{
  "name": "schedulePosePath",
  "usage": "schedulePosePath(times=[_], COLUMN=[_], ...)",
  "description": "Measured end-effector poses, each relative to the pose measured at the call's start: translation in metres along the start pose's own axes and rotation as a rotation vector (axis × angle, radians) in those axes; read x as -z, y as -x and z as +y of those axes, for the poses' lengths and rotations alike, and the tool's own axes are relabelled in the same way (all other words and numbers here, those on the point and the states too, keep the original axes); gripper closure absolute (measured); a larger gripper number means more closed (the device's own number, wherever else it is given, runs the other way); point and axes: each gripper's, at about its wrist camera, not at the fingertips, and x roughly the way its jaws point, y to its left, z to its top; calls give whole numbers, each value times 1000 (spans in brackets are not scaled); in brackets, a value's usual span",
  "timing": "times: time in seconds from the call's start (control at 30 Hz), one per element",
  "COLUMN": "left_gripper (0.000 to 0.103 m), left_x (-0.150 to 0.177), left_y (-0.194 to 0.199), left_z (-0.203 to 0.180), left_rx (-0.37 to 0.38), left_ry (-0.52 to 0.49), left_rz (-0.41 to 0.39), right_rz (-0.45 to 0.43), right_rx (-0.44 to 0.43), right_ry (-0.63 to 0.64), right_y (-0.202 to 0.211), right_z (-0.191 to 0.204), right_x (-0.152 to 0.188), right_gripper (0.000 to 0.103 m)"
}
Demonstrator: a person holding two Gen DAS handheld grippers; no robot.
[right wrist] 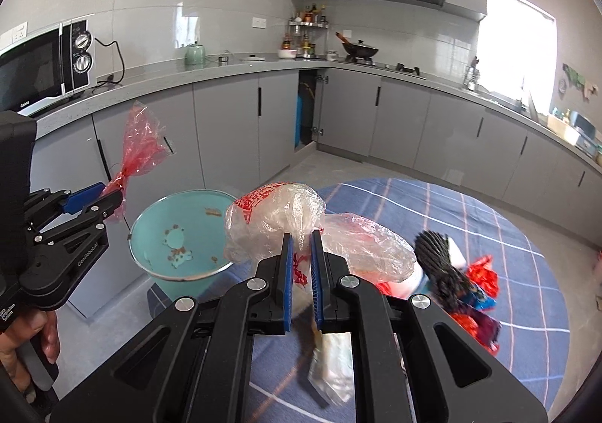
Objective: Collect trash
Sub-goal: 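Open the left tool over the teal bin to drop the red bag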
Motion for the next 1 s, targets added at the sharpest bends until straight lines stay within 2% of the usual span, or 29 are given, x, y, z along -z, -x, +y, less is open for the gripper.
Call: schedulePosePath(times=[0.5, 1.0], left_gripper=[81, 78], left_x=[-10, -16], left_y=[-35, -68], left_z=[19, 35], left_rx=[-44, -126], left_ry=[2, -16], left_rz=[22, 45], right_rz=[4, 24], right_rx=[-31, -74], right_ry=[49, 65], right_y=[-34, -84], right_z=[25, 42], right_x=[-24, -36], right_gripper=[93, 93])
